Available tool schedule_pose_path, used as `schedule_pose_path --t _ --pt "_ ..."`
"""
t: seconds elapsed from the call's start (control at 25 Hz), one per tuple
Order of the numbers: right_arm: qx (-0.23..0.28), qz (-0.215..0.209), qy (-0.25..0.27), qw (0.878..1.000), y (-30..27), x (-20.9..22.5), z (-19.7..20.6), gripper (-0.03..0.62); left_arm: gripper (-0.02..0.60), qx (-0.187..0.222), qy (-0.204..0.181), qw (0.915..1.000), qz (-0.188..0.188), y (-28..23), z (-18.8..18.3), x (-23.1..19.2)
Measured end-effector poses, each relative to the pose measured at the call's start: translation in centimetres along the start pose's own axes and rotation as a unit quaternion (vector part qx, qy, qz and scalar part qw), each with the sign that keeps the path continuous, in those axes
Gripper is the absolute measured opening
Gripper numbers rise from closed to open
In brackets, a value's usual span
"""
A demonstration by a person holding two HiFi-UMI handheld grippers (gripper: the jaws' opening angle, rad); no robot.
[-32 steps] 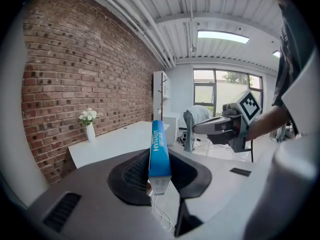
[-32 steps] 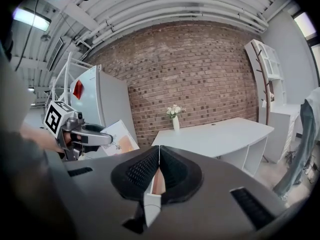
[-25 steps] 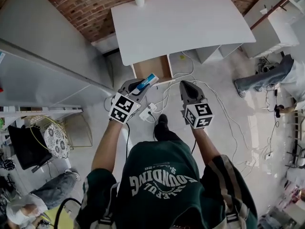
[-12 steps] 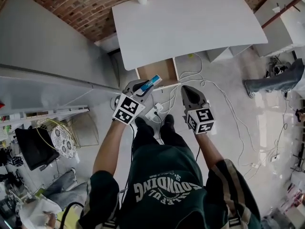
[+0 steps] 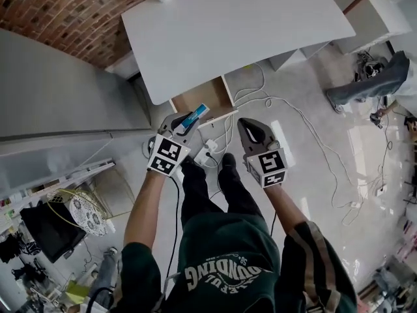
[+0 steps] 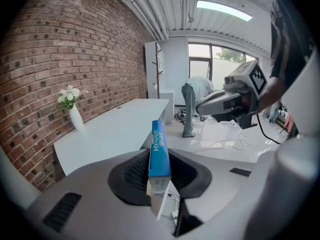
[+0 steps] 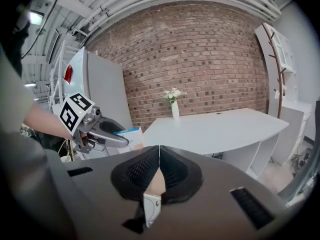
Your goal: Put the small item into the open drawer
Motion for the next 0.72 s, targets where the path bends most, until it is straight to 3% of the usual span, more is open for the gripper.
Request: schedule_pose_path --t 0.12,0.44,0.72 --pt "-0.004 0.013 -0.006 1.000 -0.1 0.0 0.9 0.025 0.089 -0.003 -0.005 0.9999 0.008 -1.2 1.7 -0.5" --pt "-0.030 0.024 -0.031 0.999 -1.6 0.1 5.9 0.025 0.089 -0.014 0.027 0.9993 0.022 -5.7 7.3 -1.9" --pt "-0.044 0.040 -0.041 0.997 -0.5 -0.2 9.4 0.025 0.089 -0.027 0.004 0.9990 0.036 -6.8 10.4 -1.1"
Point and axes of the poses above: the fingertips, and each gripper's own axes: y backward along the fingers, x to its right, z out of its underside, the point moved 6 cm from there along y, backward along the fingers, and after that the axes turned 15 degrees about x, right-handed, at the moved point
